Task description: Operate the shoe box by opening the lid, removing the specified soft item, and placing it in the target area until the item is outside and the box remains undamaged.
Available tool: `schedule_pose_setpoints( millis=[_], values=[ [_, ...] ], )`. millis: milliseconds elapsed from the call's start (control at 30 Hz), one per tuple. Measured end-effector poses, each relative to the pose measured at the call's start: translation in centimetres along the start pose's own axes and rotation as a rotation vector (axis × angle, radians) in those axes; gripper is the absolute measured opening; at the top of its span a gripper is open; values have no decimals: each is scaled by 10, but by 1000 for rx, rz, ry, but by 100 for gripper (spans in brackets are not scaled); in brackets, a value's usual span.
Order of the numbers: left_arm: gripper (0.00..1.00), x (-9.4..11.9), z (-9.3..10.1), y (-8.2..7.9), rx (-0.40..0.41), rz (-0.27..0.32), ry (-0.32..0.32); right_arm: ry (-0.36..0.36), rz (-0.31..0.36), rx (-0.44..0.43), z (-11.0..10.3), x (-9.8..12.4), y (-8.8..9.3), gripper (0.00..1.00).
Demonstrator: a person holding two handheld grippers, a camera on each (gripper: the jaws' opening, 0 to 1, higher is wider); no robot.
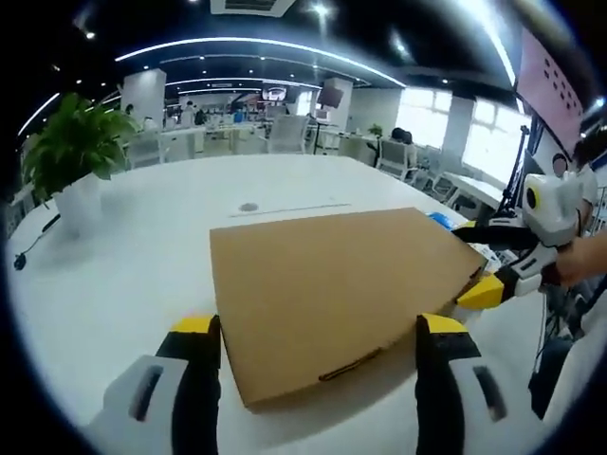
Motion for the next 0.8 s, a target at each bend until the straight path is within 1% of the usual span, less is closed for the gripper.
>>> schedule_pose_setpoints(
  millis=[100, 267, 333, 367, 400, 533, 600, 667, 733, 800],
  values=[
    [86, 1, -1, 1, 2, -3, 3, -4, -3, 4, -1, -1, -1, 89],
    [86, 1, -2, 1, -6, -13, 8, -2, -18, 39, 1, 1, 1, 86],
    [85, 2, -2, 0, -2, -22, 6, -3, -15, 19, 2, 2, 1, 85],
    [84, 3, -3, -2, -8, -20, 1, -1, -21, -22, 2, 4, 2, 84],
    [84, 4, -4, -3, -10, -17, -1, -3, -12, -30, 3, 5, 1, 83],
    [88, 15, -8, -11, 21, 5, 3, 8, 16, -23, 4, 17, -5, 78],
    [87, 22, -8, -10, 59, 0, 11, 14, 31, -34, 7, 23, -8, 75],
    [86, 27, -10, -4, 55, -19, 6, 22, 28, -57, 10, 28, -8, 75],
    [84, 30, -10, 1, 45, -26, 9, 35, 12, -63, 13, 33, -5, 75],
    [83, 35, -8, 4, 63, -32, 18, 51, 14, -73, 18, 38, -3, 74]
  ],
)
Point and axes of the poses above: the point that each gripper's makers call its tool centre point, and the gripper's own axes: x roughly backward along the fingers, z roughly to its right, y roughly out of its underside, the point moved 1 cm from there along x, roughly backward along the fingers, and after that the axes turned 11 degrees about -x, right-handed, at the moved point
